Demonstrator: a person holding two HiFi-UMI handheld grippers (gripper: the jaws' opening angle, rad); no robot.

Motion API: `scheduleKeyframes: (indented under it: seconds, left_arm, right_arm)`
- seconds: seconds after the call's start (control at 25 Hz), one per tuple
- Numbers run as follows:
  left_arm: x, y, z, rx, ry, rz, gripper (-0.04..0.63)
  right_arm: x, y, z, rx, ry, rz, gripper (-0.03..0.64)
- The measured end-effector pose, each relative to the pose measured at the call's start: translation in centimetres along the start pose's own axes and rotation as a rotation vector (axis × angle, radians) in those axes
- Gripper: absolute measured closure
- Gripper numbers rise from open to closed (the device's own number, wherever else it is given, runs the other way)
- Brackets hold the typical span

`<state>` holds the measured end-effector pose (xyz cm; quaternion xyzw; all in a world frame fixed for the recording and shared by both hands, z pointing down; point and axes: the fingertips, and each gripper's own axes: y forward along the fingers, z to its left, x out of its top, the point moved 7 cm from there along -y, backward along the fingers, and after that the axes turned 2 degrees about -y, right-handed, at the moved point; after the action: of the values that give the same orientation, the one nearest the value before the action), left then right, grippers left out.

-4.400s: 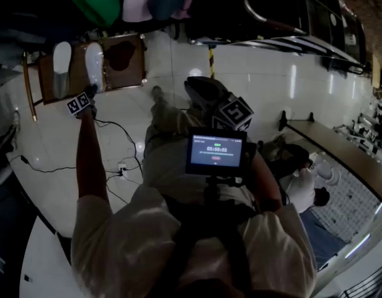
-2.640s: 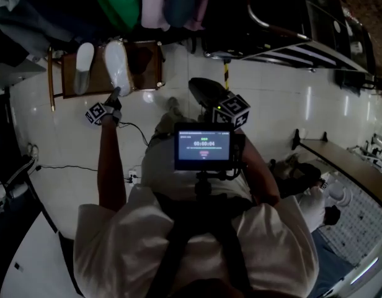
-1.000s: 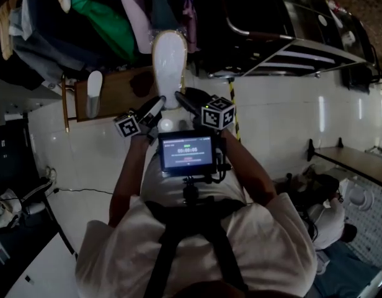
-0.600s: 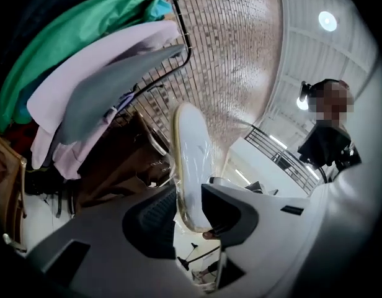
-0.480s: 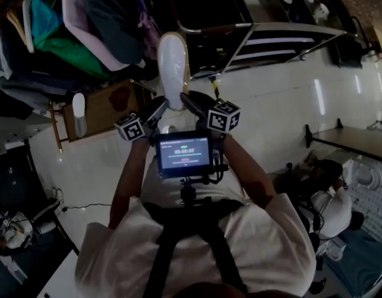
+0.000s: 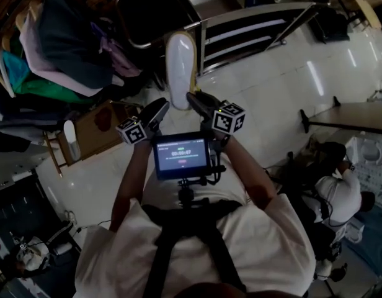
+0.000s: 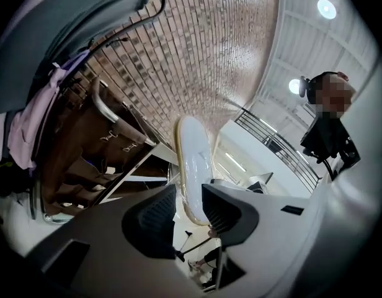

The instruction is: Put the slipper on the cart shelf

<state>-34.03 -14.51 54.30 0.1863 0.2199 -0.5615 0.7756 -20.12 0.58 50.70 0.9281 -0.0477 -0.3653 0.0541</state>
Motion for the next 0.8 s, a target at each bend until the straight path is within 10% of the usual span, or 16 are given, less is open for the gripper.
scheduleKeyframes:
  seconds: [0.8]
  left_arm:
    - [-7.2, 14.3, -1.9, 0.046, 0.098, 0.2, 0.472]
  right_arm:
    - [3.1, -19.6, -11.6, -0.22, 0.096, -0.137, 0.551]
